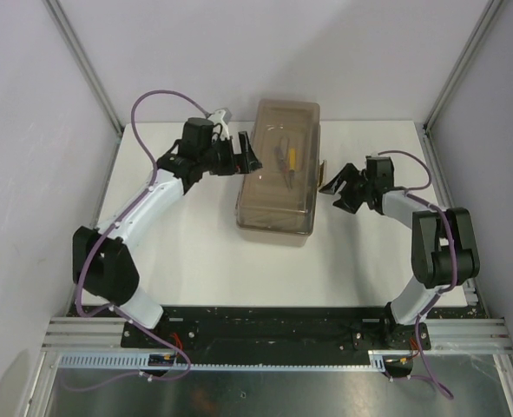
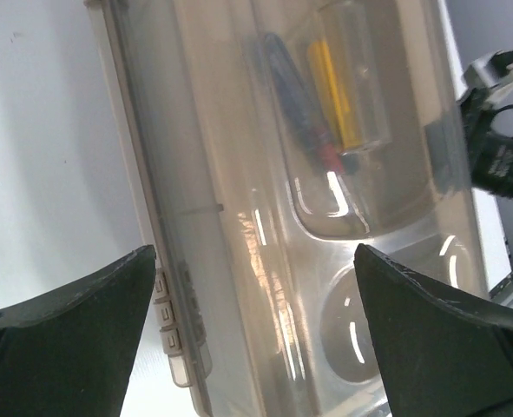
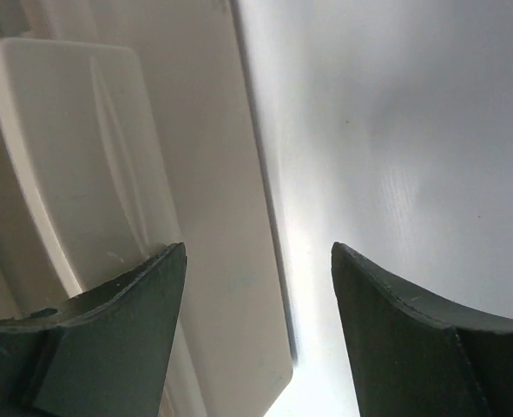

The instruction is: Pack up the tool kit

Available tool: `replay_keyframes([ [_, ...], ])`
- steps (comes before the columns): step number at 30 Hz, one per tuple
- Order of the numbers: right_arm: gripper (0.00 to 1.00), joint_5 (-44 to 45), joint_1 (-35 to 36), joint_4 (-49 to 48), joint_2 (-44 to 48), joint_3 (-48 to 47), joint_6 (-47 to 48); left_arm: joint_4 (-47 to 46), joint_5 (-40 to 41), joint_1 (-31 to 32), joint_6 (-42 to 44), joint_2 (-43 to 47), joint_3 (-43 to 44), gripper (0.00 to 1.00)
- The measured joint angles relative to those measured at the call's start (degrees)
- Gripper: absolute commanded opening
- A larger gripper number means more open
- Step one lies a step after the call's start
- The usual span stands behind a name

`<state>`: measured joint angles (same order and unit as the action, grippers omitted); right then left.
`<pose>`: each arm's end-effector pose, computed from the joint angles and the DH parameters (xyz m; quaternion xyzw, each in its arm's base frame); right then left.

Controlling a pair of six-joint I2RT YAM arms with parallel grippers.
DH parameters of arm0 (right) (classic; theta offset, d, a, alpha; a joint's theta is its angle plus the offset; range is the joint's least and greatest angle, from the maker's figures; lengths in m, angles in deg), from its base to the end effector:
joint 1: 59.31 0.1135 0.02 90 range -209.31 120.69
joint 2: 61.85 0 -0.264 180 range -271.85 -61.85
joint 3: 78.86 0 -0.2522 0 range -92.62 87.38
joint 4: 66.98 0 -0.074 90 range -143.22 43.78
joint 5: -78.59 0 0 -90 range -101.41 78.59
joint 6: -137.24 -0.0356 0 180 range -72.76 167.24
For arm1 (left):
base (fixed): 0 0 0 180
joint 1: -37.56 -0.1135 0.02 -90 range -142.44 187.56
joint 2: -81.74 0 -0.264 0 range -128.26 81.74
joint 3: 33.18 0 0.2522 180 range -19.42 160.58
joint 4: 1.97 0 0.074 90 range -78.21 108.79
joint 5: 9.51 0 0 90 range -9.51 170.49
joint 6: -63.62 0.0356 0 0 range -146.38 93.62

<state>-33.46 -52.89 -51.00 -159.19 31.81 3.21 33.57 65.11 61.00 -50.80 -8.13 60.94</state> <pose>0.3497 0.0528 0.1826 0.2205 0.8793 0.3227 0.2720 0.3297 -0.1532 0.3399 0.0582 0.8643 -0.3037 0.3967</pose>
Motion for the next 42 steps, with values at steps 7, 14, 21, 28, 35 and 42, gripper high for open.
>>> replay_keyframes([
  [7,0.86,-11.34,-3.74,-9.11,3.96,2.34,1.55,-1.33,-1.46,-0.09,-0.17,-1.73,-2.58,0.99],
  [14,0.9,-20.44,-4.02,-33.0,0.74,6.93,-9.2,-3.96,-4.33,-0.22,-0.61,-2.54,-3.52,0.99],
  [21,0.9,-22.23,-4.44,-54.27,-9.07,12.31,-23.08,-5.33,-5.99,-0.33,-0.74,-3.15,-3.76,0.99],
  [28,0.92,-22.32,-4.02,-67.98,-12.44,13.9,-31.52,-6.34,-6.97,-0.33,-1.18,-3.54,-4.09,1.0],
  [35,0.92,-21.29,-3.39,-74.88,-21.18,13.9,-41.46,-7.45,-7.78,-0.39,-2.21,-3.52,-4.9,0.99],
  [42,0.92,-18.64,-2.73,-76.24,-19.98,13.88,-42.1,-7.65,-7.52,-0.42,-2.08,-3.34,-5.05,0.99],
])
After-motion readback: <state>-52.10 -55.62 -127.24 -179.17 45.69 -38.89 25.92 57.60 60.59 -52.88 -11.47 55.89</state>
